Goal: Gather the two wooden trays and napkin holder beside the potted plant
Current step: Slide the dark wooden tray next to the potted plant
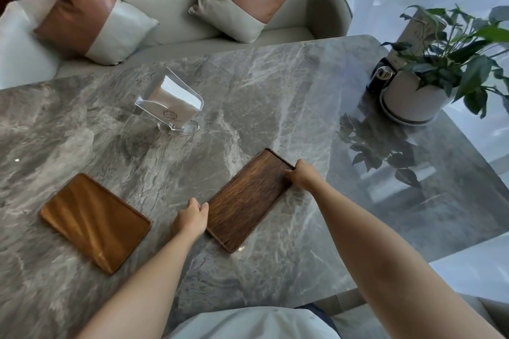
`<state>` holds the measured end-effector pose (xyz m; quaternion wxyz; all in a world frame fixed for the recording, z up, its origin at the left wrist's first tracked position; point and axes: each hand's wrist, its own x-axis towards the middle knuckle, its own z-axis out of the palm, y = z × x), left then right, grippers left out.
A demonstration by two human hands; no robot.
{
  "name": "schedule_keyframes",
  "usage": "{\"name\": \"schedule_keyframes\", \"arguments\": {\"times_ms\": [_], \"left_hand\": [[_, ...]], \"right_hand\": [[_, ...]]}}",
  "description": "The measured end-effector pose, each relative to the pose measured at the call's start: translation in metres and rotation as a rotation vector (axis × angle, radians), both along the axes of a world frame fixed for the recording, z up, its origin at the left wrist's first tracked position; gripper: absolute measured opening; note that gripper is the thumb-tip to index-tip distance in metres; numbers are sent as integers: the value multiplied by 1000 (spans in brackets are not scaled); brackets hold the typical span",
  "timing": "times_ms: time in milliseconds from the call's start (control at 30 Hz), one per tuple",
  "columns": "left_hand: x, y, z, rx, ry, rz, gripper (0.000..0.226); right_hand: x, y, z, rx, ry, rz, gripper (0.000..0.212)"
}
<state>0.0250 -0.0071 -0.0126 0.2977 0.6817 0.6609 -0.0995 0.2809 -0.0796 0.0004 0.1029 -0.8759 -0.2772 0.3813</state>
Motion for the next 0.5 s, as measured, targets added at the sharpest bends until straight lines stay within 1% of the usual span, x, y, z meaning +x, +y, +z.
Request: {"name": "schedule_keyframes", "arguments": {"times_ms": [100,200,300,367,433,500], "left_hand": [[5,6,1,8,12,35,28],[13,13,1,26,33,90,38],[23,22,2,38,75,97,42],[35,30,5,60,81,82,40],[54,41,12,89,44,75,38],[80,51,20,107,-22,64,37]], "right_hand": [[2,1,0,-3,28,-10,47],[6,-1,-2,-4,48,-8,46],[10,-5,-7,32,57,-10,38],[16,-10,-7,59,44,-54,43],[24,-18,-5,79,41,-113,46],[35,-27,-3,112,33,-176,40]]}}
